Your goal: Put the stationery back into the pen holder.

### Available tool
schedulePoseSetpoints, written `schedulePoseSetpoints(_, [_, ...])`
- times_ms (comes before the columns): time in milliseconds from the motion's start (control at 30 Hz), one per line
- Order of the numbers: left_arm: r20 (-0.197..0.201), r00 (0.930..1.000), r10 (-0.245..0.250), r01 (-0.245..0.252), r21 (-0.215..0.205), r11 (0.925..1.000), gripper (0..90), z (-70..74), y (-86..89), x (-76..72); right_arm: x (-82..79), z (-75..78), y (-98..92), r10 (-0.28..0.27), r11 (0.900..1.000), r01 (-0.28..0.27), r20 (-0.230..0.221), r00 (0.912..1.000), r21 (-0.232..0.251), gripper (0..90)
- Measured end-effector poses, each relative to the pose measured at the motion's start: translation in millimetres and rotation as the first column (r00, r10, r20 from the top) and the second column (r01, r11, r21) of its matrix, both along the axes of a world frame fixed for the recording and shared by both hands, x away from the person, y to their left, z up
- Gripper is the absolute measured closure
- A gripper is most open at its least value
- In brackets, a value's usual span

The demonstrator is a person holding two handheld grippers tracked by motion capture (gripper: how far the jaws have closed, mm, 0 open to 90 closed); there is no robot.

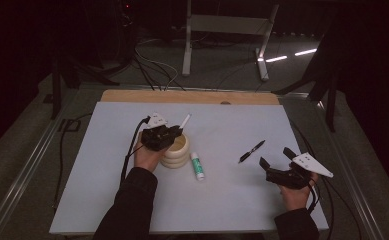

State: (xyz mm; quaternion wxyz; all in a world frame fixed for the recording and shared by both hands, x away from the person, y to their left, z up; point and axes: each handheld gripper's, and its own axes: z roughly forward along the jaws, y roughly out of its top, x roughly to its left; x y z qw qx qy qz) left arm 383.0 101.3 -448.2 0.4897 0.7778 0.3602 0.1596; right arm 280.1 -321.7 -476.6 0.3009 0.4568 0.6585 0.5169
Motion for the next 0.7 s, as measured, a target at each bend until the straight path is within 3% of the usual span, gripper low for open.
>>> schedulePoseSetpoints(700, [-0.008,1.0000,-0.002,0.002,0.023,0.9997,78.8,-4.9,-2.7,-0.1,-0.1,0.1,-0.3,-0.002,1.000,0.002,0.001,1.0000,0.000,0.1])
